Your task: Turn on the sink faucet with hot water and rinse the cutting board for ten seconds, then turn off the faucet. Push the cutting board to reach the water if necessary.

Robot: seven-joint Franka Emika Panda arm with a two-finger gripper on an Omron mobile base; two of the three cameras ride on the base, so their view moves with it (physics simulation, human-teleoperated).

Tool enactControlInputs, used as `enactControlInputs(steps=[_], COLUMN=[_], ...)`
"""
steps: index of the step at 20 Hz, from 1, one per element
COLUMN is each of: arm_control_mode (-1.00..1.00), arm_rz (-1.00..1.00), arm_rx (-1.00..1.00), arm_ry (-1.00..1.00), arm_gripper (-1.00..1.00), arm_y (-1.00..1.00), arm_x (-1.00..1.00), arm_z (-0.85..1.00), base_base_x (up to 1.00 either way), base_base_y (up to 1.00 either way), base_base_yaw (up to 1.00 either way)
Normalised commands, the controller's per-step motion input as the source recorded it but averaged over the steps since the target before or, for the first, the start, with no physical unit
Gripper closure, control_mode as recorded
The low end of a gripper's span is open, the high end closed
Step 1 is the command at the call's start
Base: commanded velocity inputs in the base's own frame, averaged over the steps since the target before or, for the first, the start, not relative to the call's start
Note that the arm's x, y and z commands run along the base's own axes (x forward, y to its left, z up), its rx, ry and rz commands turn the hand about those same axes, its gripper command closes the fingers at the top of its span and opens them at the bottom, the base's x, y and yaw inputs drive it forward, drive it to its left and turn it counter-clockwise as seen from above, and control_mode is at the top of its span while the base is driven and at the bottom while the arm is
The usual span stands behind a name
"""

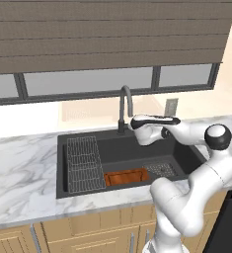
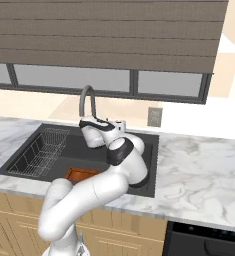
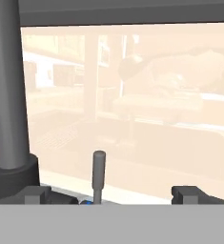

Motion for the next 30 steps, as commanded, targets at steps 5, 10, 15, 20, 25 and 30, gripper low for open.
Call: enactControlInputs(steps=[5, 10, 15, 20, 25, 30], arm_control_mode=[-1.00, -1.00, -1.00, -1.00, -1.00, -1.00], arm_rz=[-0.01, -0.01, -0.02, -0.02, -0.03, -0.02], arm_rx=[0.00, 0.00, 0.00, 0.00, 0.00, 0.00], arm_ry=[0.00, 0.00, 0.00, 0.00, 0.00, 0.00], arm_gripper=[-1.00, -1.00, -1.00, -1.00, -1.00, -1.00], arm_y=[0.00, 0.02, 0.04, 0.04, 0.05, 0.05], arm_x=[0.16, 0.12, 0.02, 0.11, 0.18, 0.12], arm_z=[0.00, 0.00, 0.00, 0.00, 0.00, 0.00], base_base_x=[0.00, 0.00, 0.00, 0.00, 0.00, 0.00], base_base_y=[0.00, 0.00, 0.00, 0.00, 0.00, 0.00], base_base_yaw=[0.00, 0.00, 0.00, 0.00, 0.00, 0.00])
